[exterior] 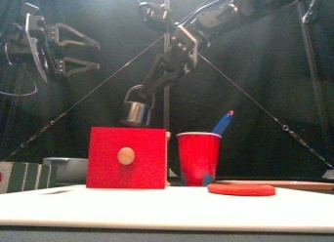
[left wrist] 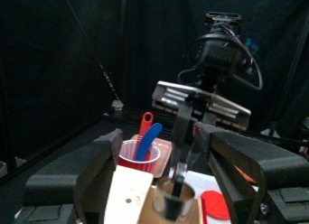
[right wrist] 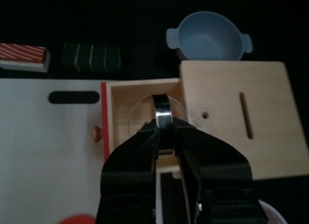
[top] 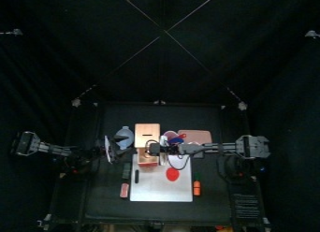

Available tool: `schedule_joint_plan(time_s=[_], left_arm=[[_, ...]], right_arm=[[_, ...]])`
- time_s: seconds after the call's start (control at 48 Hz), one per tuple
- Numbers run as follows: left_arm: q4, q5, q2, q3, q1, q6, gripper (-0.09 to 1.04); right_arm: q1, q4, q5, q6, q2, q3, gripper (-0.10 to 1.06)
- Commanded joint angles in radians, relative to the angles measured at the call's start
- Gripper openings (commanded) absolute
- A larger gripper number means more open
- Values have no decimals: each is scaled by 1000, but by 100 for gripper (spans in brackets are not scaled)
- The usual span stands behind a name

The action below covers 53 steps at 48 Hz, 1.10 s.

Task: Get the cutter from the drawer then cut the dough then place the extra dough in the bowl
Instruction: Place the cutter on the board

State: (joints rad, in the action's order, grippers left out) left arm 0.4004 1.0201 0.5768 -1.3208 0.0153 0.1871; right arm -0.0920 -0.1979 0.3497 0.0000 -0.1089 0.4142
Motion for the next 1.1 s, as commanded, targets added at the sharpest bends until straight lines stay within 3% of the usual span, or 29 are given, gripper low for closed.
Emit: schedule_joint_plan(time_s=[0.021, 0.208, 0.375, 0.688, 1.104], left_arm=[[-2, -6, 0, 11, -11, 3, 98], [-2, -17, -2, 15, -43, 3, 98], [-5, -29, -2, 23, -52, 3, 98], [-6, -60, -2, 35, -52, -2, 98], [-15, -60, -2, 51, -52, 3, 98]], right_arm=[[6, -15, 14, 11, -120, 107, 48], [67, 0, 17, 21, -238, 284, 47], [84, 8, 18, 28, -328, 394, 47], [77, -12, -29, 28, -367, 545, 47], [31, 21, -112, 28, -310, 588, 51]])
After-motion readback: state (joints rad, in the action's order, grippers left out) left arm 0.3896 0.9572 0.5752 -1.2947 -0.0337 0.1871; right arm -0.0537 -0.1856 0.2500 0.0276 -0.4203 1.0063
